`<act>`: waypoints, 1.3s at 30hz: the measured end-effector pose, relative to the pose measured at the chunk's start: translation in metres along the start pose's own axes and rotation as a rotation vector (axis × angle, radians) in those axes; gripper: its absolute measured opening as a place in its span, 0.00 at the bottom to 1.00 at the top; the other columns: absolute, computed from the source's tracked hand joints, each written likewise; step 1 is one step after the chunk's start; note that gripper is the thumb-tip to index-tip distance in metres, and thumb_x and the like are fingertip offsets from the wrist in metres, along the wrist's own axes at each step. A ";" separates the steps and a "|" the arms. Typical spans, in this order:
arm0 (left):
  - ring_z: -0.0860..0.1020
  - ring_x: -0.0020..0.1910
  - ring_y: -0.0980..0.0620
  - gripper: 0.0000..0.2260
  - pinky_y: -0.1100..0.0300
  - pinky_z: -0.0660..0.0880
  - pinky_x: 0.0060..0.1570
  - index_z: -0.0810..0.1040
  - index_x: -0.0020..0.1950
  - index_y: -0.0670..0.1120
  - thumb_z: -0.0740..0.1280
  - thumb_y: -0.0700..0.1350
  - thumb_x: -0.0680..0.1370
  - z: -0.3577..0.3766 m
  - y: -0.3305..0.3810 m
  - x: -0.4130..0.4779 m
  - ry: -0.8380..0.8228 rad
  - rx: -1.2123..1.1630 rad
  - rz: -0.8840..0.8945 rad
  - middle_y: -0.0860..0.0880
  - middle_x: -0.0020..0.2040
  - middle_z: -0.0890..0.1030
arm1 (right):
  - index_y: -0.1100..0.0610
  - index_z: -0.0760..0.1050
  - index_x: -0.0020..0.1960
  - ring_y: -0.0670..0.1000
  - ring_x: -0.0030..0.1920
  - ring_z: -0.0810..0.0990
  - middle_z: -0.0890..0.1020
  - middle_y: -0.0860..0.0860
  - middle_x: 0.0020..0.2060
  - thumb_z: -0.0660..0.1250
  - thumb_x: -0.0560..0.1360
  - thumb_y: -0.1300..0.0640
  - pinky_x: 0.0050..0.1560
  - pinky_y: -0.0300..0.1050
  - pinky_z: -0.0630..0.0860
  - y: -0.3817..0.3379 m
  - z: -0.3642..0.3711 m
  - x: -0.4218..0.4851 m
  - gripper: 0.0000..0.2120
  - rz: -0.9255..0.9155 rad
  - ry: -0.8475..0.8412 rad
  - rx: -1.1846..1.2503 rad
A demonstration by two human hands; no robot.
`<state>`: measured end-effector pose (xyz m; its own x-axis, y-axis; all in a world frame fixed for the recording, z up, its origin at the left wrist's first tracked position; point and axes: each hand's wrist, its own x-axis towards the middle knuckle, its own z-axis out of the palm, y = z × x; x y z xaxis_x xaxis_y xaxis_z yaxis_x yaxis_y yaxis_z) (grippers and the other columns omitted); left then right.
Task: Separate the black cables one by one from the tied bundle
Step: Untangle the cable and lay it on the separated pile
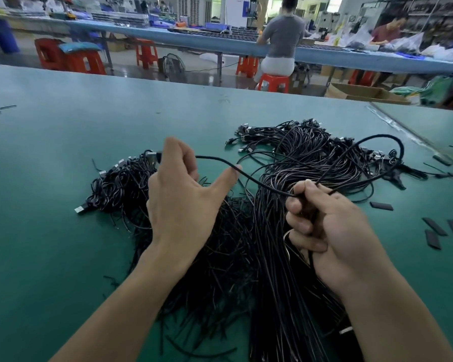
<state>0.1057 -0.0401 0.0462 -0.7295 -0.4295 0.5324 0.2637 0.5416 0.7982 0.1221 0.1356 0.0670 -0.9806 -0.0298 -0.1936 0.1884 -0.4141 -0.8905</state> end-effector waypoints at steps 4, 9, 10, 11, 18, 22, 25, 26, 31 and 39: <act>0.64 0.26 0.57 0.18 0.59 0.65 0.32 0.69 0.50 0.58 0.74 0.63 0.71 -0.004 0.003 0.001 -0.016 -0.005 0.051 0.56 0.28 0.63 | 0.55 0.68 0.39 0.44 0.22 0.62 0.69 0.49 0.25 0.56 0.83 0.56 0.17 0.33 0.53 0.000 -0.005 0.002 0.14 0.078 0.027 0.017; 0.67 0.32 0.51 0.25 0.59 0.59 0.30 0.83 0.39 0.52 0.56 0.68 0.78 -0.007 0.011 -0.003 -0.186 0.511 0.179 0.56 0.32 0.68 | 0.56 0.74 0.46 0.43 0.21 0.61 0.70 0.47 0.26 0.58 0.83 0.57 0.16 0.33 0.54 0.003 -0.015 0.011 0.09 0.015 0.157 -0.042; 0.68 0.36 0.51 0.27 0.58 0.60 0.32 0.82 0.38 0.51 0.53 0.67 0.79 -0.006 0.011 -0.004 -0.236 0.583 0.191 0.55 0.35 0.69 | 0.55 0.74 0.47 0.43 0.22 0.60 0.70 0.47 0.27 0.60 0.83 0.57 0.17 0.33 0.54 0.004 -0.017 0.013 0.08 -0.013 0.186 -0.128; 0.69 0.41 0.51 0.27 0.57 0.63 0.34 0.82 0.38 0.51 0.51 0.66 0.80 -0.006 0.011 -0.003 -0.287 0.601 0.191 0.55 0.38 0.69 | 0.54 0.73 0.48 0.43 0.22 0.61 0.70 0.48 0.28 0.61 0.82 0.56 0.18 0.34 0.56 0.005 -0.020 0.014 0.05 -0.033 0.216 -0.235; 0.73 0.26 0.59 0.12 0.61 0.73 0.30 0.77 0.47 0.52 0.56 0.44 0.85 -0.001 -0.001 0.002 -0.613 0.078 -0.111 0.54 0.30 0.77 | 0.56 0.43 0.81 0.55 0.60 0.76 0.77 0.54 0.59 0.69 0.76 0.43 0.61 0.52 0.71 0.013 -0.030 0.015 0.47 -0.100 0.380 -1.178; 0.67 0.22 0.56 0.15 0.60 0.64 0.27 0.80 0.43 0.51 0.58 0.54 0.82 0.000 0.001 0.000 -0.592 0.157 -0.060 0.59 0.22 0.71 | 0.50 0.43 0.81 0.46 0.70 0.58 0.62 0.51 0.73 0.67 0.77 0.46 0.70 0.47 0.58 0.014 -0.028 0.008 0.43 -0.403 0.370 -1.309; 0.65 0.22 0.59 0.19 0.62 0.64 0.28 0.78 0.35 0.49 0.61 0.58 0.81 -0.001 0.009 -0.003 -0.715 0.003 0.019 0.56 0.21 0.69 | 0.42 0.59 0.78 0.38 0.70 0.60 0.67 0.40 0.71 0.62 0.80 0.45 0.70 0.40 0.56 0.010 -0.017 0.004 0.27 -0.658 0.126 -1.249; 0.65 0.24 0.58 0.20 0.60 0.64 0.29 0.77 0.34 0.48 0.61 0.57 0.82 -0.001 0.013 -0.004 -0.768 -0.080 0.050 0.54 0.23 0.68 | 0.42 0.66 0.75 0.38 0.71 0.62 0.69 0.39 0.70 0.60 0.81 0.46 0.71 0.40 0.59 0.009 -0.012 0.004 0.22 -0.699 0.033 -1.221; 0.59 0.24 0.57 0.19 0.64 0.56 0.25 0.80 0.33 0.48 0.60 0.53 0.80 -0.003 0.014 0.000 -0.935 -0.439 -0.135 0.54 0.25 0.62 | 0.47 0.79 0.43 0.45 0.47 0.79 0.82 0.43 0.42 0.59 0.82 0.50 0.50 0.44 0.75 0.011 -0.007 0.000 0.13 -0.698 -0.186 -1.099; 0.58 0.23 0.59 0.20 0.68 0.58 0.23 0.79 0.32 0.49 0.61 0.54 0.81 -0.011 0.014 -0.001 -1.278 -0.528 -0.366 0.55 0.25 0.60 | 0.51 0.81 0.42 0.47 0.38 0.81 0.84 0.47 0.37 0.73 0.74 0.55 0.42 0.42 0.77 0.012 -0.010 0.007 0.03 -0.629 -0.164 -0.676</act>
<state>0.1168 -0.0398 0.0596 -0.7892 0.6040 -0.1113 -0.0675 0.0949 0.9932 0.1177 0.1391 0.0504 -0.8985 -0.1289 0.4196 -0.4385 0.2171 -0.8721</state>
